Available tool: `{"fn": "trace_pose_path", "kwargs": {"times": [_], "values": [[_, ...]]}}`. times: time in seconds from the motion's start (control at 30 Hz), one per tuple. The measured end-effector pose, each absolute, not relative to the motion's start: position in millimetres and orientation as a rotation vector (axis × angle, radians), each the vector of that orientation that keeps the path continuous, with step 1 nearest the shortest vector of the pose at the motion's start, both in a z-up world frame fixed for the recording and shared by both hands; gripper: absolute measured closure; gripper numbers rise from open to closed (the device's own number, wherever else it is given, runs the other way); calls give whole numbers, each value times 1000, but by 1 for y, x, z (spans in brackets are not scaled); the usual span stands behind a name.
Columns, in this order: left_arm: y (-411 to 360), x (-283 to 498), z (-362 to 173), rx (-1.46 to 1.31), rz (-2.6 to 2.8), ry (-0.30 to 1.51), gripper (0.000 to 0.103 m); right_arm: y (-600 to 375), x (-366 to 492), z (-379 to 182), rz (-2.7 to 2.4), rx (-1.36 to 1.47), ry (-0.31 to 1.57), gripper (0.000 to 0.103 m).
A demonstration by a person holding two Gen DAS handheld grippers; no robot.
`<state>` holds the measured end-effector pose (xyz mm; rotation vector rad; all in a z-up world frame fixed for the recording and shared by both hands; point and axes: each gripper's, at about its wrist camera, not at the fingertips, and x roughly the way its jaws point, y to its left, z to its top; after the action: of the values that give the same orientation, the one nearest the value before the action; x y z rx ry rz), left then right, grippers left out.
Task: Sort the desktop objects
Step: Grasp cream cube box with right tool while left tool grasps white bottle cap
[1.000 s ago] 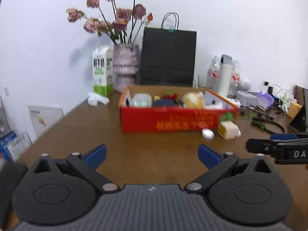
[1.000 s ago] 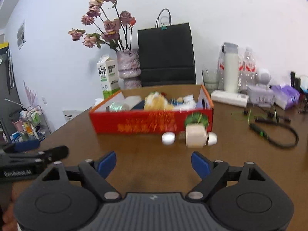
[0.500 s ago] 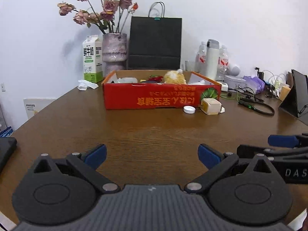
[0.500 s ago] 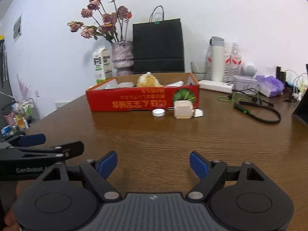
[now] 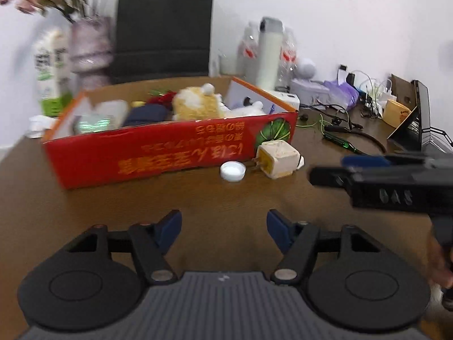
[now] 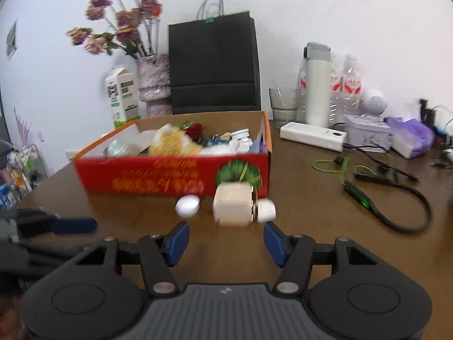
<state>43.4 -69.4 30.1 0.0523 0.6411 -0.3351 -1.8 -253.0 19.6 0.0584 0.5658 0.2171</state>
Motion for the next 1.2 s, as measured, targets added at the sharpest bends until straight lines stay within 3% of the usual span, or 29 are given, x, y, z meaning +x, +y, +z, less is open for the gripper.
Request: {"fn": "trace_pose_path", "kwargs": {"times": [0.27,0.3,0.33,0.47,0.53,0.57,0.8,0.87,0.9,1.0,1.2], "values": [[-92,118,20,49,-374,699,47,-252,78,5,249,93,655,53],[-94,122,18,54,-383,708,54,-252,79,4,260,99,657,54],[-95,125,15,54,-382,719,71,-252,80,3,267,105,652,57],[-97,119,10,79,-357,686,82,-250,78,2,276,99,638,59],[-96,116,10,73,-373,691,99,-248,78,1,281,99,630,58],[-96,116,10,68,-366,695,100,-248,78,1,278,107,631,55],[-87,105,12,60,-345,702,100,-234,72,3,302,83,632,52],[-87,105,12,71,-333,698,95,-230,75,0,276,66,650,58],[-86,106,13,68,-331,699,88,-230,76,-2,268,73,653,58],[-88,110,15,50,-349,700,52,-232,66,3,244,83,638,58],[-97,134,13,25,-315,709,51,-257,24,35,185,86,533,58]]}}
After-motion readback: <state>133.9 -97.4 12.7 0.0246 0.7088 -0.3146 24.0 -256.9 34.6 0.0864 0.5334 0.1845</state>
